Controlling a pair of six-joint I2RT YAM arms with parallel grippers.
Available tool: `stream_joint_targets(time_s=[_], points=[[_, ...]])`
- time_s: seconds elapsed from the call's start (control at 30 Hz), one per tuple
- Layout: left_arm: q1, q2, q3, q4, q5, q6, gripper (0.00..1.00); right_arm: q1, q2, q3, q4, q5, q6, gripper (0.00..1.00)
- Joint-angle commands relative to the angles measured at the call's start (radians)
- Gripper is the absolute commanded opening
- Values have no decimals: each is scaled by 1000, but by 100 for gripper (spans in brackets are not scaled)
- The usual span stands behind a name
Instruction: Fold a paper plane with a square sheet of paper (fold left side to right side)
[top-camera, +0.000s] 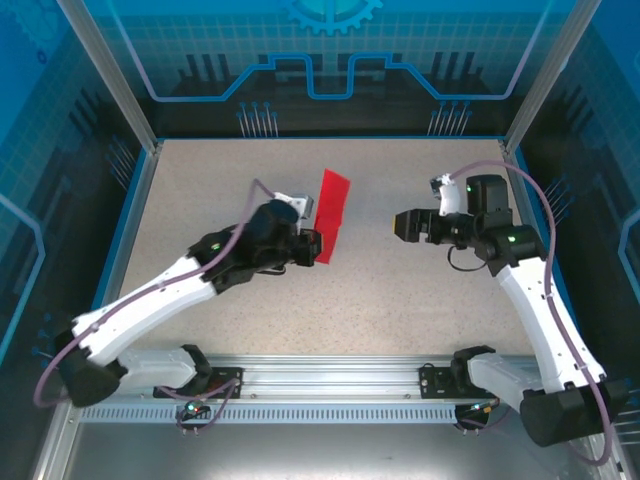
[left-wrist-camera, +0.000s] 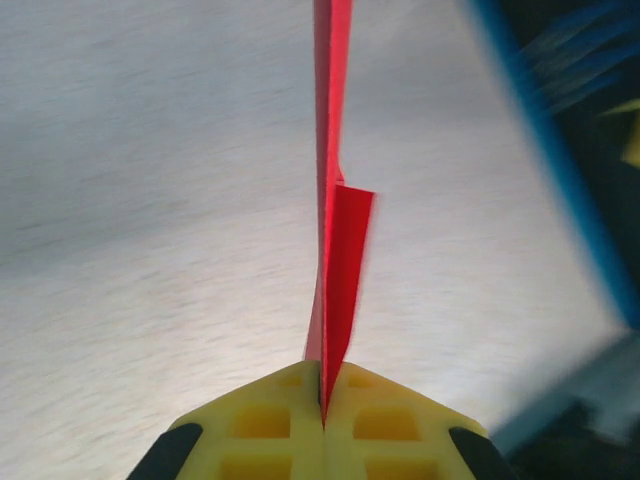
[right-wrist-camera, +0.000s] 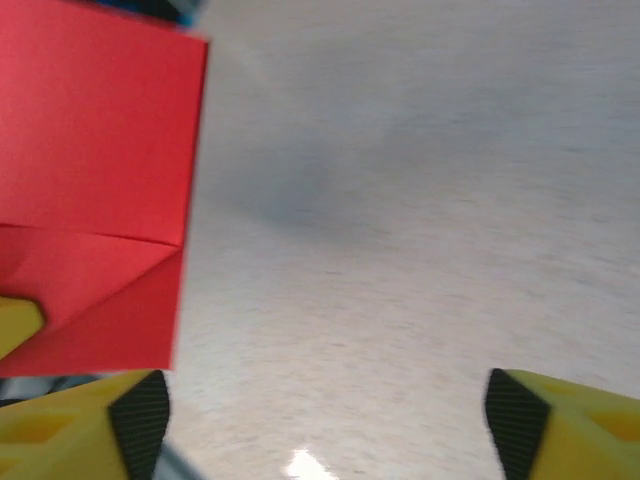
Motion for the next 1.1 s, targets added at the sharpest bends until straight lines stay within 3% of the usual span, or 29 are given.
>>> stream_joint_targets(time_s=[0.0, 0.07, 0.13, 0.23, 0.53, 0.77, 0.87, 1.07], points=[[-72, 201, 159, -455, -458, -42, 0, -72, -35, -62, -135, 241, -25, 98], [-102, 363, 286, -656, -575, -144, 0, -126, -61, -108, -114, 229, -9, 99], [-118, 494, 387, -810, -625, -239, 0, -169, -88, -144, -96, 201, 9, 99], [-130, 640, 481, -916, -621, -304, 0, -214, -123, -179, -80, 170, 19, 99], [-141, 980, 716, -1001, -438, -294, 3, -252, -174, -222, -88, 171, 24, 99], [-153, 1100, 850, -968, -365, -227, 7, -253, -178, -274, -89, 171, 27, 99], [-152, 1142, 886, -923, -280, -177, 14, -254, -177, -273, -96, 194, 33, 99], [-118, 1124, 904, -757, -58, -92, 36, -256, -165, -267, -113, 255, 42, 99]])
